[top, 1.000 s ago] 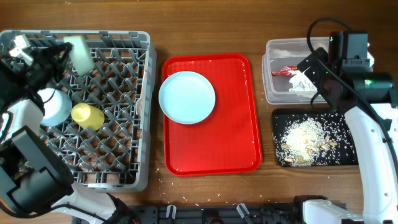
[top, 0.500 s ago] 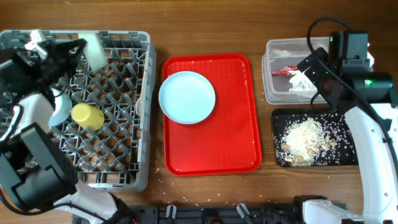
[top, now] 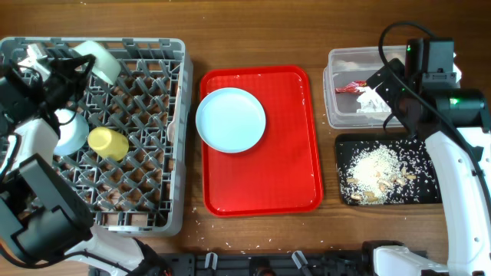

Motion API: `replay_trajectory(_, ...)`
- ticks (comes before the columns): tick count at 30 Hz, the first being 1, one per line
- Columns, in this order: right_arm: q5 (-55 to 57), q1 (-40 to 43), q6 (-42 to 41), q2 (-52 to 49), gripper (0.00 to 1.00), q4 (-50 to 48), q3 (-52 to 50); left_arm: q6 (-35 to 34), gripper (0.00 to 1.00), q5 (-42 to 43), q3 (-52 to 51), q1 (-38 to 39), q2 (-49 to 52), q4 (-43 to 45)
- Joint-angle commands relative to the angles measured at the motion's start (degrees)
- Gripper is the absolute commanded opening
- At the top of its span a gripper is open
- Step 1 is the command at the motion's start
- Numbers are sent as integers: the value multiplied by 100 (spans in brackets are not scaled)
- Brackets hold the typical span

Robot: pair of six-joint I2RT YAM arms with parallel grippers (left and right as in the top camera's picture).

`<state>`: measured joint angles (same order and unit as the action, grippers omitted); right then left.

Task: Sort waste into correct bins and load items into the dishwasher rack
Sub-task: 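Lower the green bowl into the rack and release it, then reach the left gripper to the light-blue plate and grasp its edge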

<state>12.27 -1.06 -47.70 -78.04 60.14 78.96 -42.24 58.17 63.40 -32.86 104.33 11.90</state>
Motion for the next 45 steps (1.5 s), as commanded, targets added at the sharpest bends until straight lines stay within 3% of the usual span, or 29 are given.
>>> replay_trajectory(1, 127, -4, -46, 24, 100, -9, 63, 153, 17, -251, -39, -297, 79, -105)
replay_trajectory(2, 127, -4, -44, 24, 100, -9, 63, 153, 23, -133, -39, -415, 79, -107)
replay_trajectory(3, 125, -4, -46, 24, 100, -9, 63, 151, 36, 70, -39, -605, 79, -105)
replay_trajectory(5, 125, -4, -46, 20, 100, -9, 63, 129, 47, 264, -37, -846, 79, -107)
replay_trajectory(10, 125, -4, -46, 13, 100, -9, 63, -365, 40, 498, -37, -1266, 68, -98)
replay_trajectory(11, 125, -4, -46, 13, 100, -9, 63, -365, 32, 629, -37, -1274, 66, -48)
replay_trajectory(12, 125, -4, -44, 13, 100, -11, 63, -363, 10, 833, -37, -1235, 66, 31)
replay_trajectory(13, 127, -4, -46, 13, 100, -9, 63, -363, 4, 940, -37, -1145, 63, 63)
replay_trajectory(18, 127, -4, -46, 13, 100, -9, 63, 323, 4, 874, -37, -76, 63, -299)
replay_trajectory(20, 125, -4, -46, 13, 100, -9, 63, 345, 4, 146, -37, 83, 63, -885)
replay_trajectory(28, 125, -4, -46, 13, 100, -9, 63, 1646, 4, -2439, -37, -140, -107, -2280)
replay_trajectory(31, 125, -4, -44, 13, 100, -9, 63, 1659, 4, -3587, -37, -140, -452, -2369)
replay_trajectory(36, 125, -4, -44, 13, 100, -9, 63, 1655, 4, -4393, -37, -140, -933, -2293)
replay_trajectory(38, 125, -4, -44, 13, 100, -9, 63, 1637, 4, -4197, -37, -125, -1056, -2363)
replay_trajectory(43, 127, -4, -46, 13, 100, -9, 63, 1637, 4, -1493, -37, 664, -1517, -2138)
replay_trajectory(45, 125, -4, -46, 13, 100, -9, 63, 1812, 40, -363, -37, 1655, -1519, -1989)
